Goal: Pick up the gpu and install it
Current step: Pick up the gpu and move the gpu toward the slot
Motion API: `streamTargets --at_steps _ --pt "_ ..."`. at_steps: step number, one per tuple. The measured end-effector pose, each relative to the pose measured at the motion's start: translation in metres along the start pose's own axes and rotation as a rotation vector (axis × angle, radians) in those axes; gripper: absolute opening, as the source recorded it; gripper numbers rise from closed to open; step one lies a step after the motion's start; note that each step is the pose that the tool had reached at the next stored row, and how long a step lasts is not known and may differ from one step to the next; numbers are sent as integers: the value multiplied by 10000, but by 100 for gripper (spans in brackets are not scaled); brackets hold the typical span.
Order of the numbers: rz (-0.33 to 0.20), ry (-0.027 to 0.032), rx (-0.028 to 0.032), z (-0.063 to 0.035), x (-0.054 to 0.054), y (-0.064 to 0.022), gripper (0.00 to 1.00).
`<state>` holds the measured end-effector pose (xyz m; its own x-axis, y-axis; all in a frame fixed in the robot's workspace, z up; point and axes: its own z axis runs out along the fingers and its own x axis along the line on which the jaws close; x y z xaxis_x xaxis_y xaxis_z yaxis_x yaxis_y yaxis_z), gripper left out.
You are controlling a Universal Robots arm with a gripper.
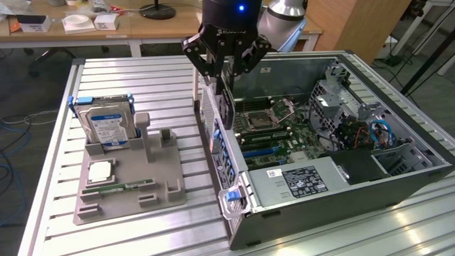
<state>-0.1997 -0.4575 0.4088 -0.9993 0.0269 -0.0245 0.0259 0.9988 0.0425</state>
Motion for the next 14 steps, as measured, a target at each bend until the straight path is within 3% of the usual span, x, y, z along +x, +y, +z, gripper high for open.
streamTargets --at_steps 14 --pt "0 0 0 5 -187 5 26"
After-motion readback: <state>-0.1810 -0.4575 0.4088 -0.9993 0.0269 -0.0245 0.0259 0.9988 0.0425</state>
